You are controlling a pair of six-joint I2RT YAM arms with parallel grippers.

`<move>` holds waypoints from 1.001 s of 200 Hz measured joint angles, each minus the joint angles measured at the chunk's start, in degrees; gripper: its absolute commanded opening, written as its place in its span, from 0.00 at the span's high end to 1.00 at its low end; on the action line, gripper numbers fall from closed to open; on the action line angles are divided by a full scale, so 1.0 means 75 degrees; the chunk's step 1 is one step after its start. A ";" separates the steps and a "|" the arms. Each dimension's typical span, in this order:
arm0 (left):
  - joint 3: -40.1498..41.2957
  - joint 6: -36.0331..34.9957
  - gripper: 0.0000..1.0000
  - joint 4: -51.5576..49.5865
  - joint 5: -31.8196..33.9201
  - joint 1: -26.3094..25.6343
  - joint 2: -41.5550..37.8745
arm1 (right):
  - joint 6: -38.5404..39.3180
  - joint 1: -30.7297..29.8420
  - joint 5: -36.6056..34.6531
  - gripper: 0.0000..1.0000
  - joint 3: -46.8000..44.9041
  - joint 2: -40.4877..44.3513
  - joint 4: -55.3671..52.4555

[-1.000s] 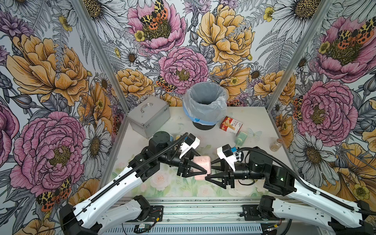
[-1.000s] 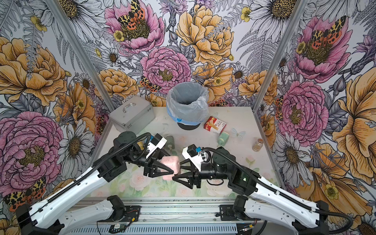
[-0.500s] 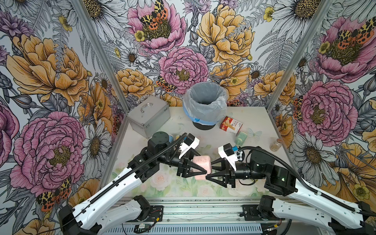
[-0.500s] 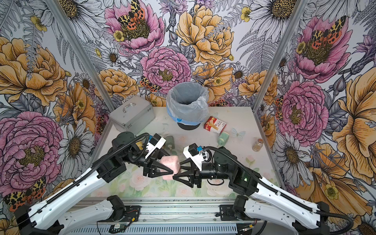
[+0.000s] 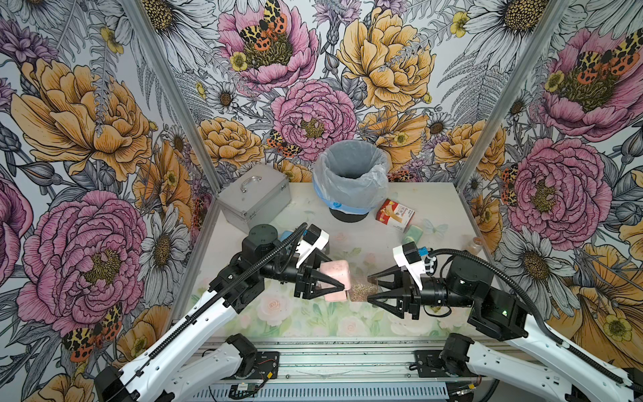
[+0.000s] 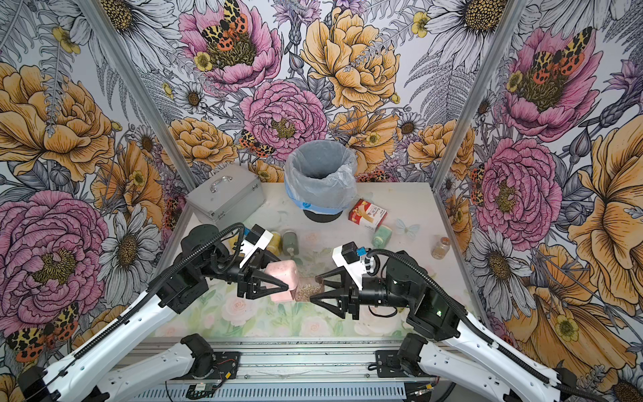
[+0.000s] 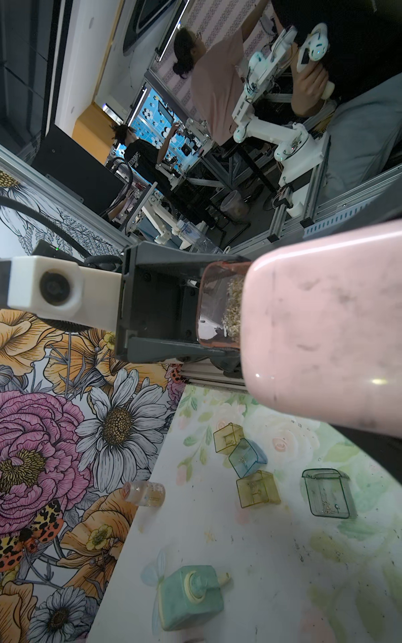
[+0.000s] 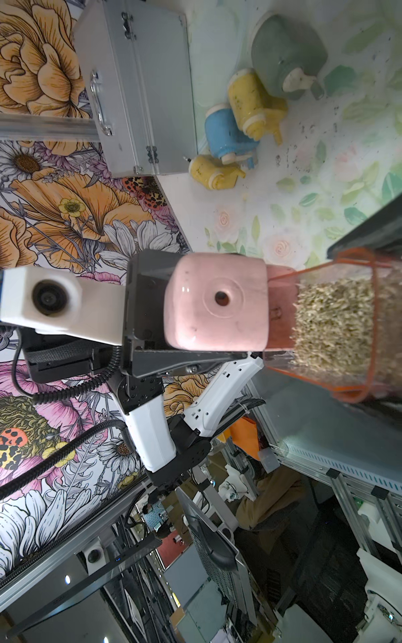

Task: Take out the pencil sharpener tray and clean the shavings
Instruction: Open the container of the pencil sharpener.

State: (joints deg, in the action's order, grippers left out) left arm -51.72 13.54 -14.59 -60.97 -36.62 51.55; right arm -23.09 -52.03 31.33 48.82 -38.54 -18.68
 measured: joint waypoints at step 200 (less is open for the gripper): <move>0.0863 0.0181 0.78 -0.0685 0.2885 0.0807 -0.1137 | 0.0178 0.1612 0.0067 0.50 0.1979 -0.1781 -0.0574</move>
State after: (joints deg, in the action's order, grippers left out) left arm -45.25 14.90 -19.73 -39.33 -30.57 43.03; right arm -21.76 -39.94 31.83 63.66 -51.90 -22.98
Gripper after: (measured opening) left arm 0.581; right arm 0.558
